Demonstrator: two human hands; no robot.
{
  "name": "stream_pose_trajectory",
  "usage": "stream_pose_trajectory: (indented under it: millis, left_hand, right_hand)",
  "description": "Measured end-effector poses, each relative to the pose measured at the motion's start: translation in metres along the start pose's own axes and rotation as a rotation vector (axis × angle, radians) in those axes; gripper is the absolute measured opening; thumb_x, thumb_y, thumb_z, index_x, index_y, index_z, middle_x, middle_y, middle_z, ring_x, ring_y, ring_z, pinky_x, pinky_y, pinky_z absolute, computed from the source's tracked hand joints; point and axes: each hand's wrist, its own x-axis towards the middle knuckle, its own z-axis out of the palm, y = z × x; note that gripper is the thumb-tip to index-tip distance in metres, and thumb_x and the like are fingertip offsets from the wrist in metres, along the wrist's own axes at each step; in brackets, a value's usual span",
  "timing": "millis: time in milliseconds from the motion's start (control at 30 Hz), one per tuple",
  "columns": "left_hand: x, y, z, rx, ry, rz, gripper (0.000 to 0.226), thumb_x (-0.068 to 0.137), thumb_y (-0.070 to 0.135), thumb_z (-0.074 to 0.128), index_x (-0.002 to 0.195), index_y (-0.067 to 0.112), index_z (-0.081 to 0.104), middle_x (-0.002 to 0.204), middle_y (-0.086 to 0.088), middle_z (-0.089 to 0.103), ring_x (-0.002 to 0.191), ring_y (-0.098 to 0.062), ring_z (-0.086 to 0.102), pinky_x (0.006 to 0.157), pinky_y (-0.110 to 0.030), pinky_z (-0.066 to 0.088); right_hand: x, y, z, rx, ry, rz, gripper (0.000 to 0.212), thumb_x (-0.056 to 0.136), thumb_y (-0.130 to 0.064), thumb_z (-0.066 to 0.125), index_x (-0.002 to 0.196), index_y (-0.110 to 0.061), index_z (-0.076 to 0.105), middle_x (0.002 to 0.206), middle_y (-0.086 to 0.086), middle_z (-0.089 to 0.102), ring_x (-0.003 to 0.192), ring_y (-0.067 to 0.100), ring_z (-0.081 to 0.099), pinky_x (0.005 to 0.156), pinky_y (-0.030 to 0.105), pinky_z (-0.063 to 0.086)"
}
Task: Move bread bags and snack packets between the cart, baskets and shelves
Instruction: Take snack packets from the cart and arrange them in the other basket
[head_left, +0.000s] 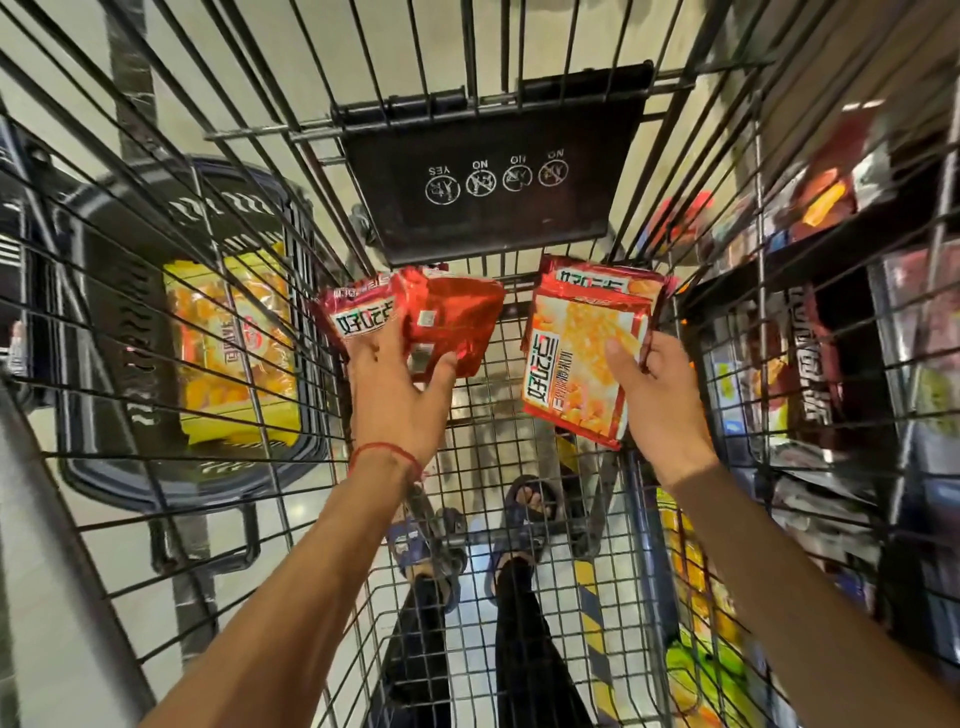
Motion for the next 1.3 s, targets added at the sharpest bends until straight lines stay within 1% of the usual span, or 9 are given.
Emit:
stream_pose_trajectory:
  millis: [267,400,600,733,867,1000,1067,1167,1300]
  left_hand:
    - [-0.015,0.0,0.011,-0.046,-0.004,0.027,0.036,0.093,0.032,0.073,0.113,0.027,0.044,0.144,-0.003,0.034,0.098,-0.02,0.064,0.096,-0.038,0.055]
    - [-0.03,0.0,0.016,-0.27,-0.043,-0.047,0.007,0.102,0.028,0.057,0.102,0.023,0.052,0.101,0.004,0.063,0.084,-0.003,0.055,0.077,-0.025,0.041]
    - [-0.053,-0.01,0.033,-0.352,0.107,-0.276,0.034,0.101,0.045,0.058,0.08,0.021,0.046,0.086,0.0,0.057,0.076,-0.014,0.05,0.068,-0.03,0.04]
    - [-0.067,-0.022,0.046,-0.386,0.094,-0.336,0.032,0.074,0.045,0.075,0.089,0.029,0.052,0.122,-0.002,0.057,0.11,-0.023,0.061,0.096,-0.045,0.053]
    - [-0.073,-0.036,0.059,-0.416,0.124,-0.462,0.08,0.047,0.036,0.085,0.116,0.038,0.045,0.138,-0.012,0.051,0.116,-0.025,0.061,0.106,-0.04,0.051]
    - [-0.085,-0.04,0.063,-0.588,0.108,-0.608,0.066,0.077,-0.01,0.079,0.134,0.008,0.051,0.125,-0.015,0.069,0.106,-0.027,0.07,0.088,-0.039,0.06]
    - [-0.09,-0.046,0.064,-0.653,0.065,-0.651,0.051,0.084,-0.009,0.075,0.126,0.012,0.057,0.12,-0.015,0.072,0.105,-0.029,0.07,0.076,-0.033,0.061]
    - [-0.092,-0.054,0.06,-0.689,0.015,-0.646,0.047,0.09,-0.007,0.069,0.129,0.015,0.054,0.115,-0.008,0.073,0.106,-0.029,0.071,0.091,-0.045,0.059]
    - [-0.101,-0.053,0.044,-0.631,-0.061,-0.576,0.047,0.09,-0.014,0.059,0.131,0.008,0.054,0.109,-0.005,0.073,0.101,-0.027,0.073,0.072,-0.032,0.062]
  right_hand:
    - [-0.007,0.003,-0.009,0.041,0.016,-0.005,0.011,0.105,-0.019,0.062,0.103,-0.029,0.057,0.106,-0.009,0.072,0.093,0.002,0.072,0.083,0.033,0.058]
    - [-0.01,0.011,-0.014,0.045,0.047,-0.006,0.015,0.103,-0.016,0.064,0.102,-0.03,0.058,0.103,-0.011,0.071,0.092,0.002,0.07,0.083,0.028,0.057]
    - [-0.023,0.012,-0.015,0.014,0.08,0.0,0.016,0.103,-0.014,0.064,0.098,-0.027,0.057,0.095,-0.006,0.068,0.09,0.015,0.067,0.088,0.04,0.058]
    - [-0.035,0.015,-0.016,-0.034,0.097,0.007,0.008,0.102,-0.016,0.066,0.105,-0.02,0.06,0.106,0.018,0.069,0.106,0.041,0.064,0.099,0.055,0.053]
    - [-0.044,0.022,-0.024,-0.099,0.08,0.017,0.018,0.1,-0.03,0.069,0.107,-0.019,0.057,0.096,0.016,0.065,0.094,0.042,0.058,0.091,0.05,0.05]
    - [-0.05,0.027,-0.033,-0.151,0.1,0.007,0.022,0.103,-0.022,0.065,0.12,-0.01,0.057,0.101,0.021,0.062,0.1,0.04,0.055,0.075,0.037,0.04]
    - [-0.055,0.027,-0.03,-0.122,0.085,-0.017,0.022,0.103,-0.023,0.066,0.12,-0.01,0.06,0.105,0.029,0.061,0.094,0.036,0.057,0.079,0.037,0.045]
    - [-0.062,0.033,-0.026,-0.113,0.113,-0.027,0.01,0.097,-0.033,0.072,0.099,-0.029,0.063,0.093,0.018,0.067,0.082,0.034,0.06,0.089,0.053,0.054]
    - [-0.078,0.038,-0.029,-0.057,0.097,-0.046,0.01,0.1,-0.034,0.069,0.104,-0.029,0.061,0.091,0.0,0.068,0.087,0.021,0.063,0.086,0.042,0.054]
